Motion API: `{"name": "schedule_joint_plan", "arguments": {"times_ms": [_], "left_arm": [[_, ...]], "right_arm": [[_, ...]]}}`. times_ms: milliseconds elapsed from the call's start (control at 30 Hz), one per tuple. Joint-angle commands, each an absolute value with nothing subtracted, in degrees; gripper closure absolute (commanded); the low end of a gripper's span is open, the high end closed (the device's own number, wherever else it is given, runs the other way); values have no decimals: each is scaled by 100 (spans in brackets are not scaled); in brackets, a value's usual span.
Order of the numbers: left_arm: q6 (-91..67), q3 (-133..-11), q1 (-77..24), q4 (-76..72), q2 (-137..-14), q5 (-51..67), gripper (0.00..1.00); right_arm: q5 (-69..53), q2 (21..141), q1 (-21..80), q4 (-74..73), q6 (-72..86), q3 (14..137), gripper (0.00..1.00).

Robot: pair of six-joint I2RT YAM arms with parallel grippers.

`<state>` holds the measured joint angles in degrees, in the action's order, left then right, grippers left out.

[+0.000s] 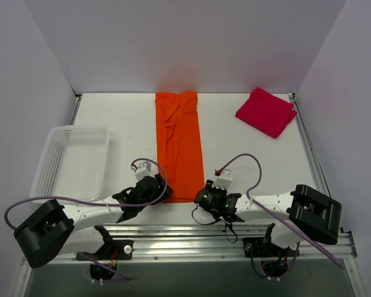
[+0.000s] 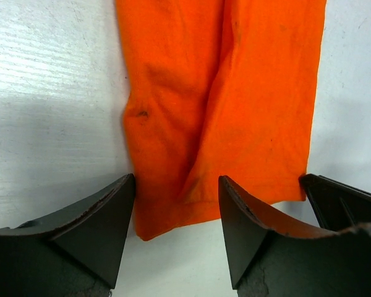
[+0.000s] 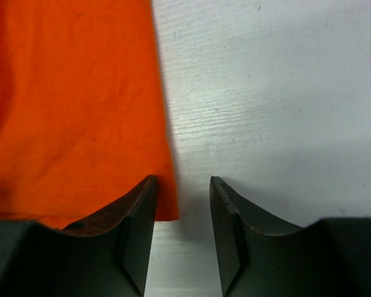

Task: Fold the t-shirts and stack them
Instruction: Grab the bottom of the folded rectangular tshirt with both arms

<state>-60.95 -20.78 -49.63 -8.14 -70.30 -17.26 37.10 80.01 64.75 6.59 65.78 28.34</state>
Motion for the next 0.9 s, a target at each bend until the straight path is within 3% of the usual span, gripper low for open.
{"name": "schedule_joint_plan", "arguments": {"times_ms": [0, 133, 533, 867], "left_arm": [[-6126, -2057, -5054, -220, -7049, -1617, 34], [-6161, -2048, -5089, -149, -7014, -1687, 35], [-6416, -1916, -5291, -9, -6996, -1784, 50], [-6539, -1916, -5414, -298, -7409, -1784, 55]], "right_arm": [[3929, 7866, 6381, 782, 6566, 2734, 69], [3850, 7980, 6337, 905, 6539, 2698, 85], [3788, 8024, 6170, 1002, 6486, 2602, 89], [3700, 8051, 6073, 1107, 6434, 2540, 96]]}}
